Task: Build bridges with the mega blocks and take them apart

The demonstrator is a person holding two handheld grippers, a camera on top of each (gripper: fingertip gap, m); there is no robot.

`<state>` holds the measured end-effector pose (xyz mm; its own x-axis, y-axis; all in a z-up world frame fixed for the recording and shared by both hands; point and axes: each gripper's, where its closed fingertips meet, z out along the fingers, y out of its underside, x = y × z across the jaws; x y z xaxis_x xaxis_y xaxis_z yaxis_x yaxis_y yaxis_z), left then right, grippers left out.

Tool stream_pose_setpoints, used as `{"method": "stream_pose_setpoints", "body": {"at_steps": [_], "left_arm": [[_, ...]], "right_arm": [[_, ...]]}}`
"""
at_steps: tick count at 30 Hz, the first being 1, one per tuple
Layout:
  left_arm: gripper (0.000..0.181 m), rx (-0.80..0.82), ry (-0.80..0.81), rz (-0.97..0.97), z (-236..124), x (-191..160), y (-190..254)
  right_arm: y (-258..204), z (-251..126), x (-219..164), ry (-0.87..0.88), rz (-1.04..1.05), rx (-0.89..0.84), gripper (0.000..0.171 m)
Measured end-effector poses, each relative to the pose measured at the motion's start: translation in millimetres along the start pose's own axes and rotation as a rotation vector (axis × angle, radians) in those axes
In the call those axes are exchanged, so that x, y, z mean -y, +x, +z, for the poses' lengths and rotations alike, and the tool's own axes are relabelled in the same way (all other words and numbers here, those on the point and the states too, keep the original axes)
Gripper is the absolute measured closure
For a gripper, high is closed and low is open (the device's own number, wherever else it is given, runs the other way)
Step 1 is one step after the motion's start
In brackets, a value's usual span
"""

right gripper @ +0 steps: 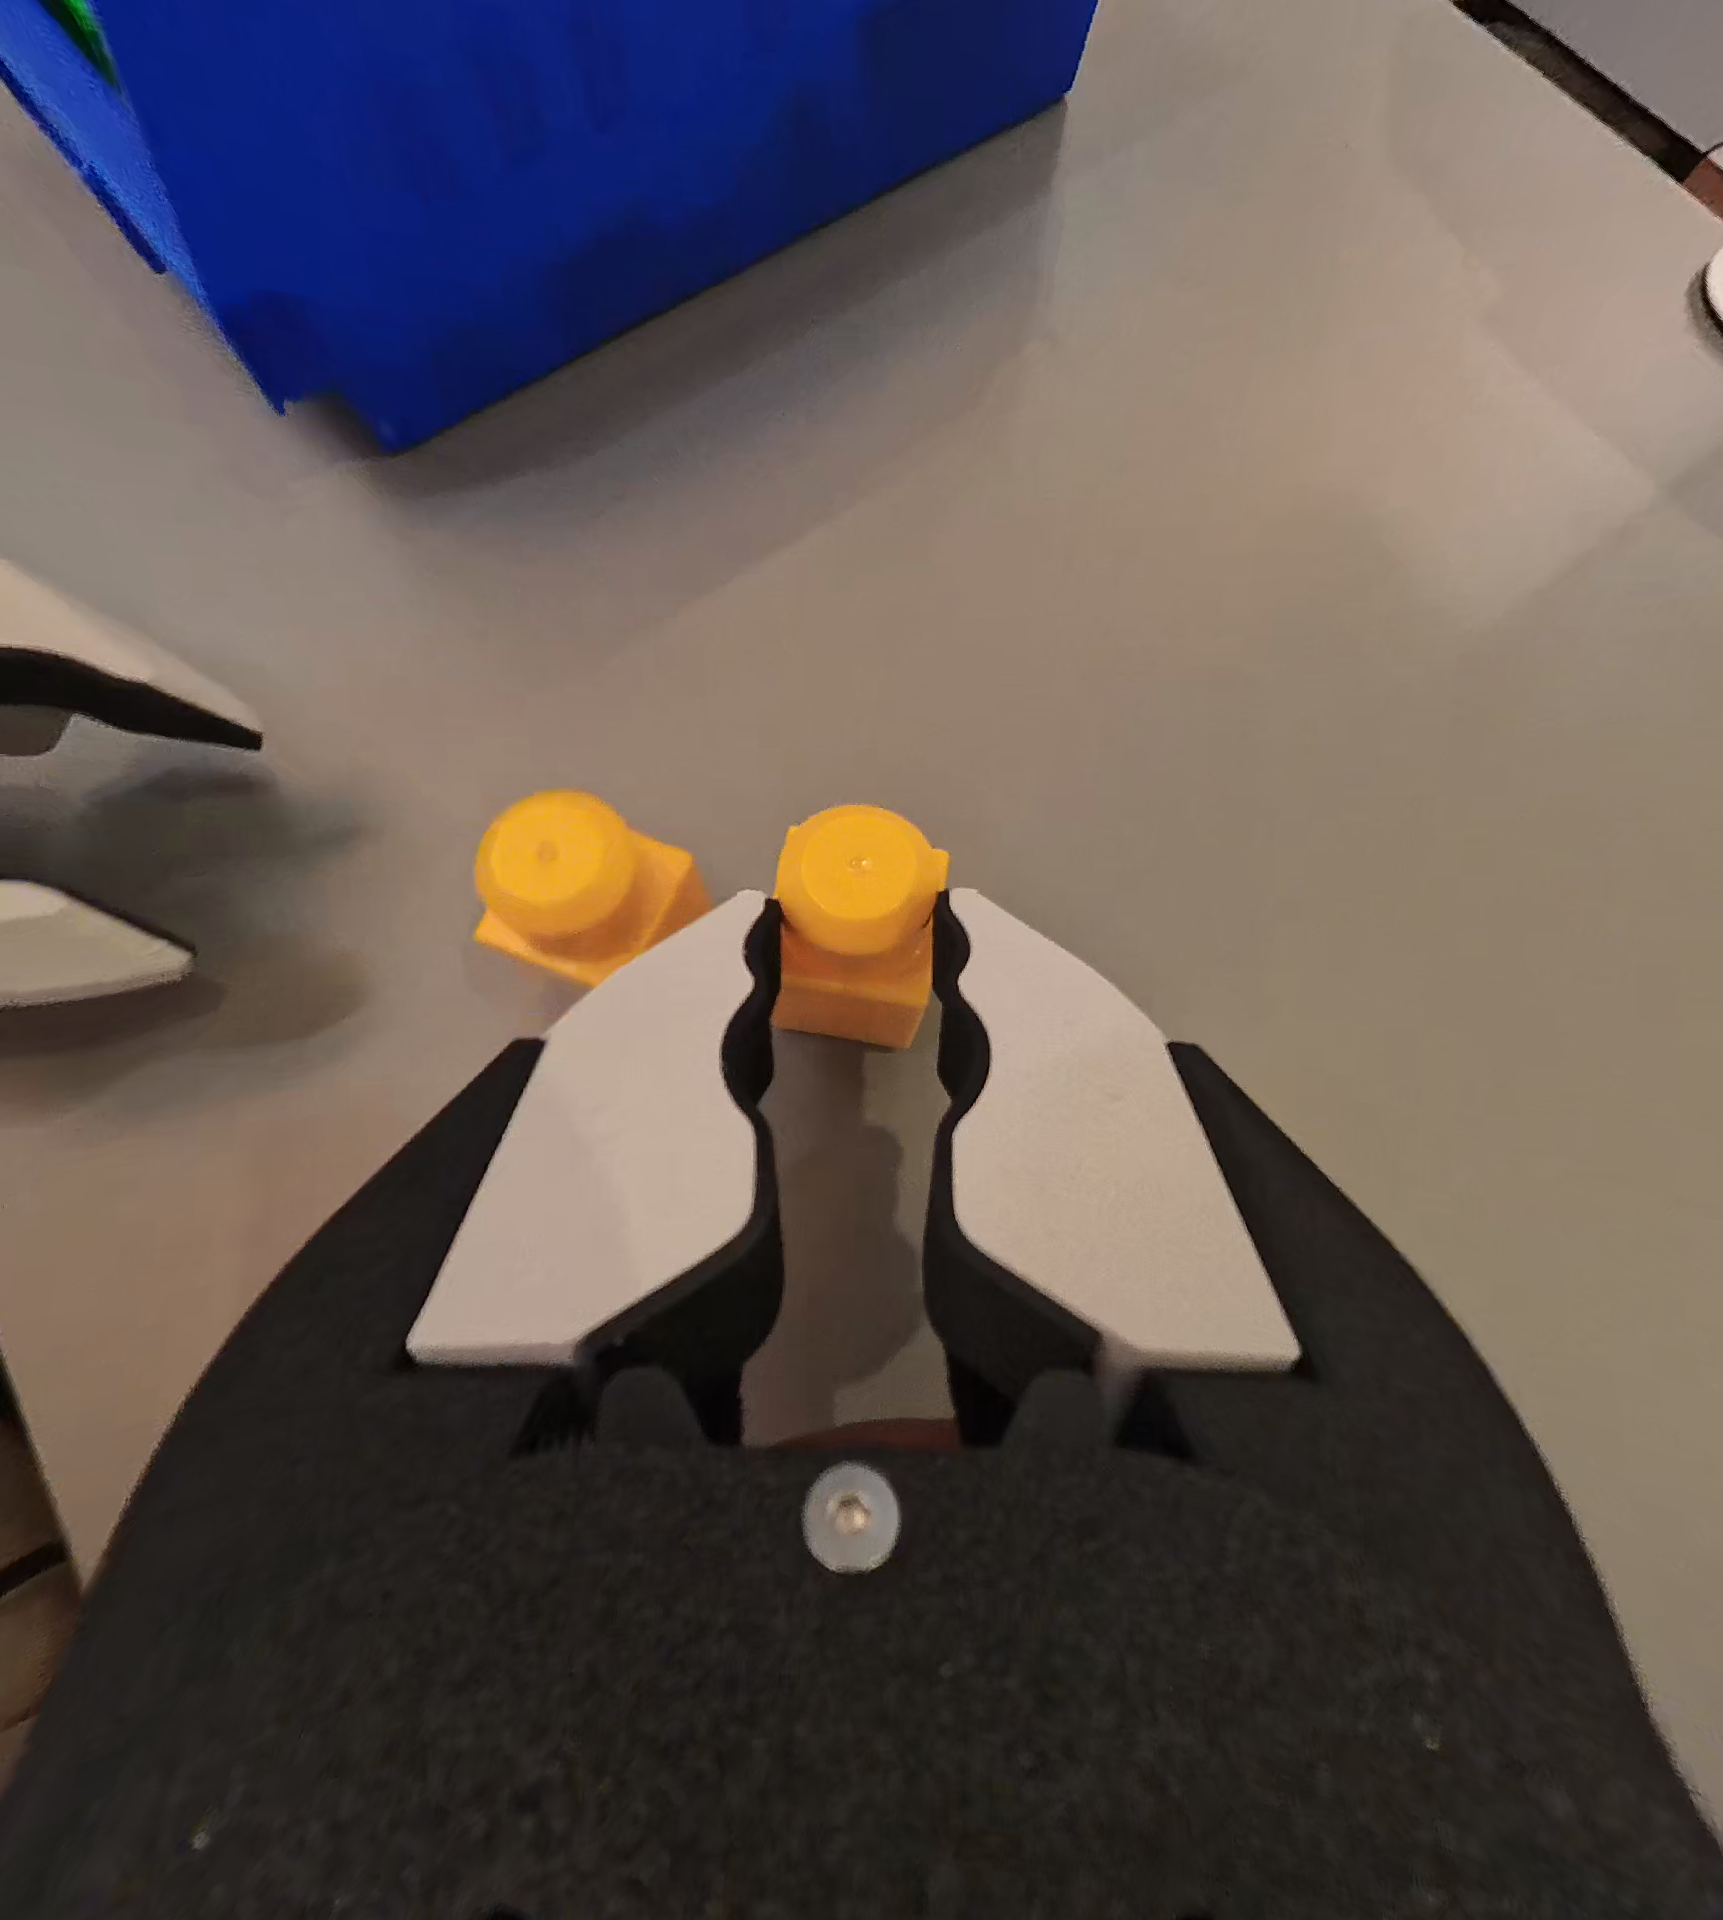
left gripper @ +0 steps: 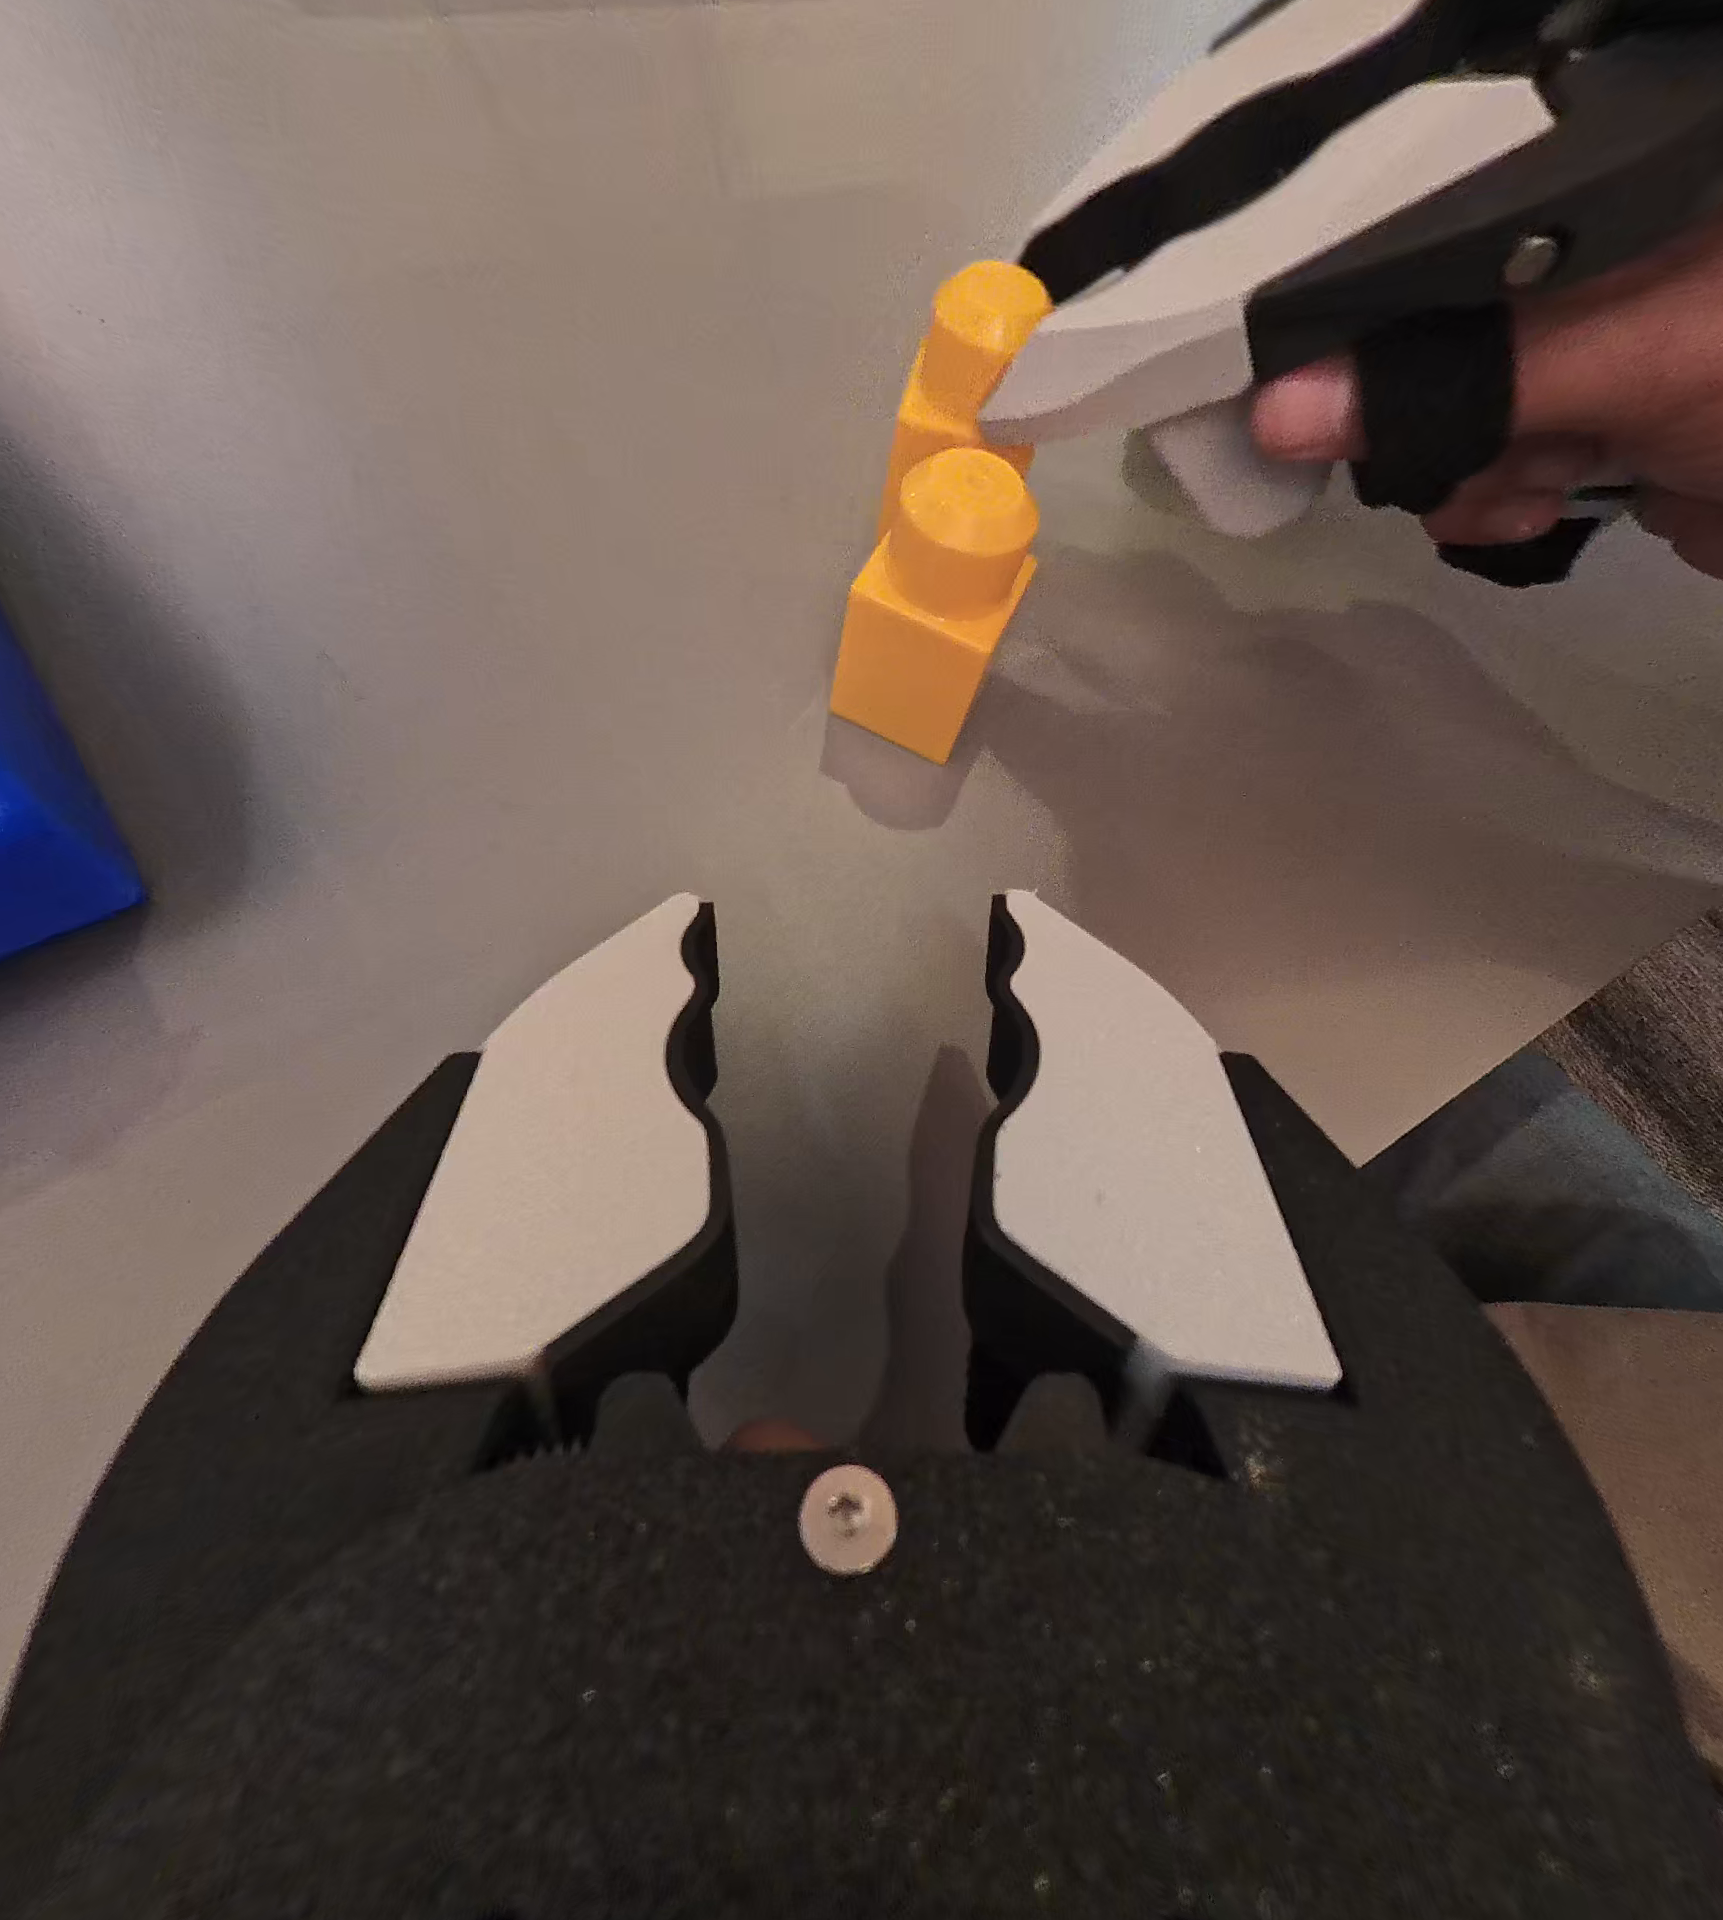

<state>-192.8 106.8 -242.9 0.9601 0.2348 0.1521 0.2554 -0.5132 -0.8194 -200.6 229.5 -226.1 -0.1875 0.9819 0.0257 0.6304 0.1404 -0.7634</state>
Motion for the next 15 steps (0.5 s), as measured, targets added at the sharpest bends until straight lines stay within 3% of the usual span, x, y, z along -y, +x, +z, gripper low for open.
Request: {"method": "stream_pose_setpoints", "body": {"at_steps": [10, 15], "left_arm": [[0.132, 0.005, -0.034, 0.034, 9, -3, 7], [0.132, 0.026, -0.041, 0.077, 11, 2, 8]], "right_arm": [[-13, 1, -5, 0.037, 0.113, 0.006, 0.143], [-18, -7, -3, 0.051, 0.113, 0.026, 0.129]]}}
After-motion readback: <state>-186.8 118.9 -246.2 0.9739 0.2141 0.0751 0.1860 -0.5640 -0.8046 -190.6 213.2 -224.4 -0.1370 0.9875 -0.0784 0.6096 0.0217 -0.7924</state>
